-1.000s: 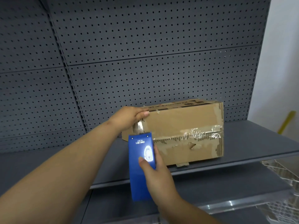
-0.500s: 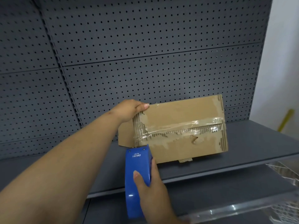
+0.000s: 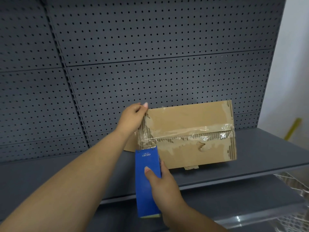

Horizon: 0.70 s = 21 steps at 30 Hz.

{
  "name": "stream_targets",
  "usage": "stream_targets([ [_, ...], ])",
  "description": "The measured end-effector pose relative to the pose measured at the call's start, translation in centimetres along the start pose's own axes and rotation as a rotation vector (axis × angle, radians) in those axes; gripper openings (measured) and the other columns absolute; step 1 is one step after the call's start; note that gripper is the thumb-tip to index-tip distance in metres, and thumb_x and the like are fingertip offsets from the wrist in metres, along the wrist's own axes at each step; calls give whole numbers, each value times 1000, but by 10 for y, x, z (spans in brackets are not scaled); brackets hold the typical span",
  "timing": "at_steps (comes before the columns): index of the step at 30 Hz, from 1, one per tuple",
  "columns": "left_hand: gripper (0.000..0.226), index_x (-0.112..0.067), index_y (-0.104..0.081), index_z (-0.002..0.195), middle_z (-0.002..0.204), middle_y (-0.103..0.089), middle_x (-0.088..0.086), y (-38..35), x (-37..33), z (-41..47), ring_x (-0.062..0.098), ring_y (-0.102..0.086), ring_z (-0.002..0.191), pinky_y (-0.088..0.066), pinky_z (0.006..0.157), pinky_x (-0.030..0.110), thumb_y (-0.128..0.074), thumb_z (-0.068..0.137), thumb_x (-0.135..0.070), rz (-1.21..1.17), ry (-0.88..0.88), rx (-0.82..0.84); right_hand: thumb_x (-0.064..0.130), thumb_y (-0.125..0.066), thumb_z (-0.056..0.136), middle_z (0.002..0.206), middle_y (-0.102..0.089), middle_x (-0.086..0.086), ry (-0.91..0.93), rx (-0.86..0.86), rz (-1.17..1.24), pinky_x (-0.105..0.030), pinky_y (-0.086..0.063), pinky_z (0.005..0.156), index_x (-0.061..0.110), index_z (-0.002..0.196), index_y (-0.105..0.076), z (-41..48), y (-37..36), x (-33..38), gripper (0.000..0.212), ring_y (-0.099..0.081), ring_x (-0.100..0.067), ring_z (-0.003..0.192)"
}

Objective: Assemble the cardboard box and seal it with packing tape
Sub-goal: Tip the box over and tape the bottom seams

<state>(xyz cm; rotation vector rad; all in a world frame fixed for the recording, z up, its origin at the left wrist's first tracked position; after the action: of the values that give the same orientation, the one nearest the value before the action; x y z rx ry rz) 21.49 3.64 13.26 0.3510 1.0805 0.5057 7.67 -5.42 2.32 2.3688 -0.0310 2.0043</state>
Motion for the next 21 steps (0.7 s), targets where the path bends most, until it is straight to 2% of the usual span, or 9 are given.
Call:
stream_targets([
  [2,31,-20,-61,117,135,-53,-2,-2,4,-12,12,-46,126,-33,102,25,-40,97,-29,-298,65,50,44,-52,88,120,-61,7,3,-14,-16,-37,-52,91,36,142,-29,-1,0,-2,60,-62,-15,102],
  [4,36,-22,-50,132,141,-47,-3,-4,12,-20,11,-41,131,-30,111,32,-38,98,-25,-473,113,49,45,-52,87,123,-60,7,-12,-18,-22,-36,-50,93,35,143,-28,-4,-1,-5,62,-60,-15,104],
  [8,51,-34,-27,144,147,-39,-7,-15,22,-26,8,-39,132,-29,113,34,-40,95,-43,-535,131,-18,44,-51,89,127,-57,7,-16,-19,-11,-30,-49,89,34,146,-22,-6,-2,-5,64,-58,-15,107],
  [10,60,-37,-19,145,127,-55,-8,-20,25,-27,9,-54,116,-41,104,37,-46,92,-44,-613,165,-102,44,-50,89,129,-55,7,-17,-19,-8,-32,-49,92,34,147,-20,-7,-2,-5,66,-57,-15,109],
  [12,63,-33,-19,145,102,-57,-11,-23,25,-29,5,-59,96,-49,91,34,-50,91,-39,-653,209,-206,45,-50,89,130,-55,6,-14,-22,-17,-34,-49,93,34,147,-20,-7,-3,-5,66,-57,-16,109],
  [13,60,-30,-24,143,98,-56,-10,-23,25,-29,4,-59,91,-49,84,31,-52,91,-39,-642,226,-245,46,-50,88,129,-56,6,-9,-24,-20,-35,-50,93,35,146,-21,-7,-3,-5,66,-58,-16,109],
  [17,44,-19,-46,131,106,-63,-4,-22,17,-30,9,-63,89,-54,75,28,-51,92,-38,-676,286,-193,46,-50,89,128,-56,6,-8,-29,-11,-32,-50,90,35,146,-21,-7,-2,-6,65,-58,-16,109],
  [19,49,-28,-37,139,119,-62,0,-21,11,-28,17,-64,98,-55,83,41,-49,93,-38,-783,369,-138,45,-50,89,127,-56,7,-4,-33,-11,-33,-50,90,35,146,-21,-6,-1,-5,65,-58,-16,108],
  [21,58,-41,-15,144,126,-55,-3,-22,6,-27,21,-61,104,-51,90,51,-45,95,-36,-816,426,-144,45,-50,89,127,-56,6,-4,-37,-9,-33,-50,91,35,146,-20,-7,-1,-5,65,-58,-16,107],
])
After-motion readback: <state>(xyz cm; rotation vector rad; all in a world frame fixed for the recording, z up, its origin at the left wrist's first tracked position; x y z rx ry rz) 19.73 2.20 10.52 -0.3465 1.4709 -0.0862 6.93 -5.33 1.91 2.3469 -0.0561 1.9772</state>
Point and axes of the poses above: each hand's wrist, its own z-axis towards the middle knuckle, its own y-axis out of the back of the hand, x = y × z, the point moved 2 cm from there along z, towards the middle knuckle
